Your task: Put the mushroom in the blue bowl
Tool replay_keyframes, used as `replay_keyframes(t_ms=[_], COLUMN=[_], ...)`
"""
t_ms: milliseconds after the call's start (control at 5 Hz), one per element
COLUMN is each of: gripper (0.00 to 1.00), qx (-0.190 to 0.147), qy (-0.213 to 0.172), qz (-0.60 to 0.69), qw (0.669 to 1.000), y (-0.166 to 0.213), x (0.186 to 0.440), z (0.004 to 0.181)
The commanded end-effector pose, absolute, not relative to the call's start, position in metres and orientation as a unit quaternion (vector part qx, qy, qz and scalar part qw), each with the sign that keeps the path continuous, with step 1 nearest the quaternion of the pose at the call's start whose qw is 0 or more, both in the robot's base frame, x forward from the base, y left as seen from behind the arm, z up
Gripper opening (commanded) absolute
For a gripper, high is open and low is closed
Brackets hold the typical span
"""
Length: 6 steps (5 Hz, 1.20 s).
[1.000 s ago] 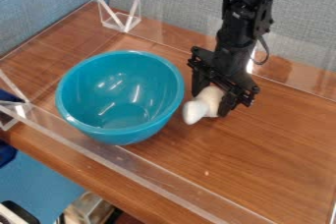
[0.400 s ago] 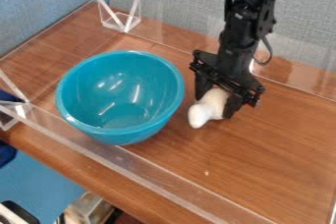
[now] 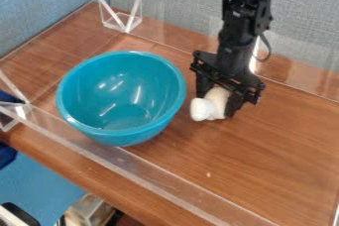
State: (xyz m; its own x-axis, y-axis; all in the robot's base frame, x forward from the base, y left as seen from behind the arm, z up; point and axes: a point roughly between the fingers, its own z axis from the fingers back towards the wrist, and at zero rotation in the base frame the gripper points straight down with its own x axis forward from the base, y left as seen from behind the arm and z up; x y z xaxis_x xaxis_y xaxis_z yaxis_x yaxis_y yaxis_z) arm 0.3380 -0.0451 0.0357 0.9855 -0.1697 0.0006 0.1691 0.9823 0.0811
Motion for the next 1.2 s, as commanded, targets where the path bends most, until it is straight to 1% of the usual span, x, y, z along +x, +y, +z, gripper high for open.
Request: replay_keyframes(t_ms=[0, 200, 400, 600, 800, 1000], gripper=[0.00, 0.00, 0.00, 0.00, 0.00, 0.00], qx=[0.035, 0.040, 0.043, 0.037, 0.031, 0.028], qy=[-0.055, -0.081, -0.095, -0.096, -0.094, -0.090], qz=[-0.077, -0.047, -0.022, -0.049, -0.079, -0.080], qw=[0.995, 0.995, 0.994, 0.993, 0.992, 0.992], y=[-0.025, 0.003, 0.032, 0.012, -0.011, -0.017], x=[0.346, 0.337, 0.330, 0.336, 0.337, 0.347], z=[0.078, 0.104, 0.123, 0.117, 0.107, 0.102])
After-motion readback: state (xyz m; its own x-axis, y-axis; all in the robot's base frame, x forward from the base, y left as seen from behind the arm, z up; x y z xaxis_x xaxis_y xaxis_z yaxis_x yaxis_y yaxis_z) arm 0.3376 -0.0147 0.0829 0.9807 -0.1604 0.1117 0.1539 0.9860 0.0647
